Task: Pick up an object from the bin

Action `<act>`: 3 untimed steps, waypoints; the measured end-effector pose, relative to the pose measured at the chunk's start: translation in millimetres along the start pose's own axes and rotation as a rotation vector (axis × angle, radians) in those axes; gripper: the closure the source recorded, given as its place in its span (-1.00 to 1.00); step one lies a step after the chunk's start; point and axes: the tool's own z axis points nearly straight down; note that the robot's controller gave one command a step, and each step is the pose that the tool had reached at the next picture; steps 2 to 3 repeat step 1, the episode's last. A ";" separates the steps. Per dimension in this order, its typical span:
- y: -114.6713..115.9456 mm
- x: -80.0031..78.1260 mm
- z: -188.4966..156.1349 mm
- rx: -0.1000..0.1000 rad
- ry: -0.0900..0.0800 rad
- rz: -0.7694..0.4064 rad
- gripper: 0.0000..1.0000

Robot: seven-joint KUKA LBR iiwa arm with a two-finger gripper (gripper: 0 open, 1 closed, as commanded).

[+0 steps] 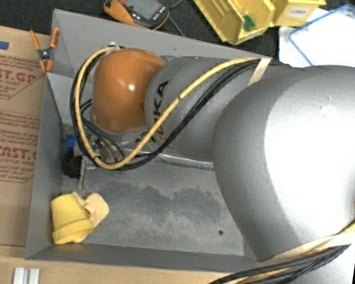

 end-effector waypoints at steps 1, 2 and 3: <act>0.3 -0.3 -23.8 0.000 0.001 0.000 1.00; 0.3 -0.3 -23.8 0.000 0.001 0.000 1.00; 0.3 -0.3 -23.8 0.000 0.001 0.000 1.00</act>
Offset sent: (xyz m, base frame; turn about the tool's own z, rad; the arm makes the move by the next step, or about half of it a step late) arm -0.0006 -0.0001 0.0859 -0.0001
